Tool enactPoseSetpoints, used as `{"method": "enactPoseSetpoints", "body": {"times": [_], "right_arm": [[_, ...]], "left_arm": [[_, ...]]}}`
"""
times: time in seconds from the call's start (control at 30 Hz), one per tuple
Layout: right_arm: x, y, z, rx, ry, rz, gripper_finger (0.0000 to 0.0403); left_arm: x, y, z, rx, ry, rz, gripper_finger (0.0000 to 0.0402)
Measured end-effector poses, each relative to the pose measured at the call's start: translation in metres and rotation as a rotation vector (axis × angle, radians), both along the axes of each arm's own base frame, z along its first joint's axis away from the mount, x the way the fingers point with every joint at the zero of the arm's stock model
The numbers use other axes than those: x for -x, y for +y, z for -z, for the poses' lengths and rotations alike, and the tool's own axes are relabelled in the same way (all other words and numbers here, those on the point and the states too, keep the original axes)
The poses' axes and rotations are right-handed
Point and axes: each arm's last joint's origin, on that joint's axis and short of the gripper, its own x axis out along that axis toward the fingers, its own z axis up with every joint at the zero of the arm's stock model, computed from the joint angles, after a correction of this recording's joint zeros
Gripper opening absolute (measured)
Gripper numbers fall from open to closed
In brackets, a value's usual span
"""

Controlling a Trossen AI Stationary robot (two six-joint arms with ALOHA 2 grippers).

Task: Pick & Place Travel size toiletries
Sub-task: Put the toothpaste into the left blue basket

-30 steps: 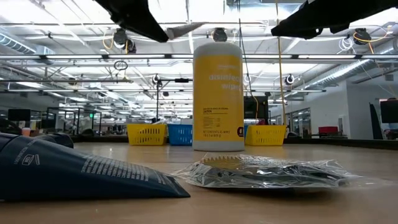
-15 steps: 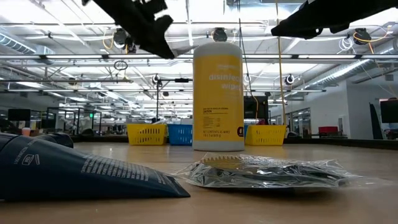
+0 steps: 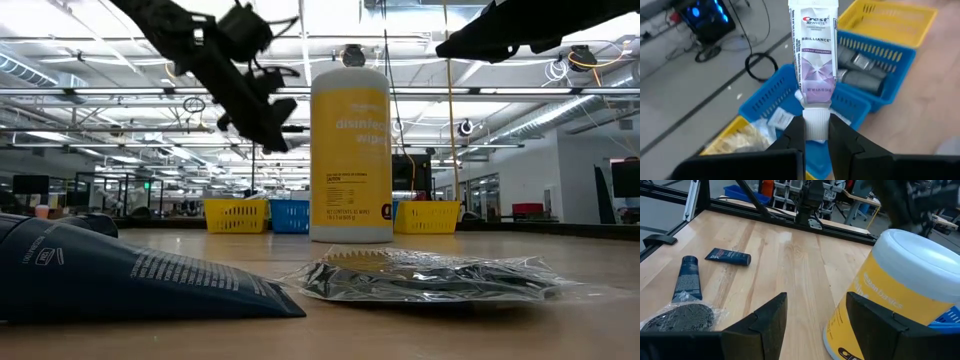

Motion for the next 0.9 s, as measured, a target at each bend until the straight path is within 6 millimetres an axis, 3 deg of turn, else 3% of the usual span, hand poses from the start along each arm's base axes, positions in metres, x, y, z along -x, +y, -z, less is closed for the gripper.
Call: {"method": "enactPoseSetpoints", "body": {"times": [0.3,0.67,0.9], "right_arm": [[0.000,0.000,0.000,0.002,0.004,0.000,0.0196],[0.000,0.000,0.000,0.002,0.004,0.000,0.0196],[0.000,0.000,0.000,0.002,0.004,0.000,0.0196]], "left_arm": [[-0.009,0.022,0.034,0.083,0.003,-0.057,0.0042],[-0.011,0.024,0.037,0.087,-0.010,-0.061,0.0047],[-0.010,0.024,0.037,0.101,-0.019,-0.075,0.0117]]}}
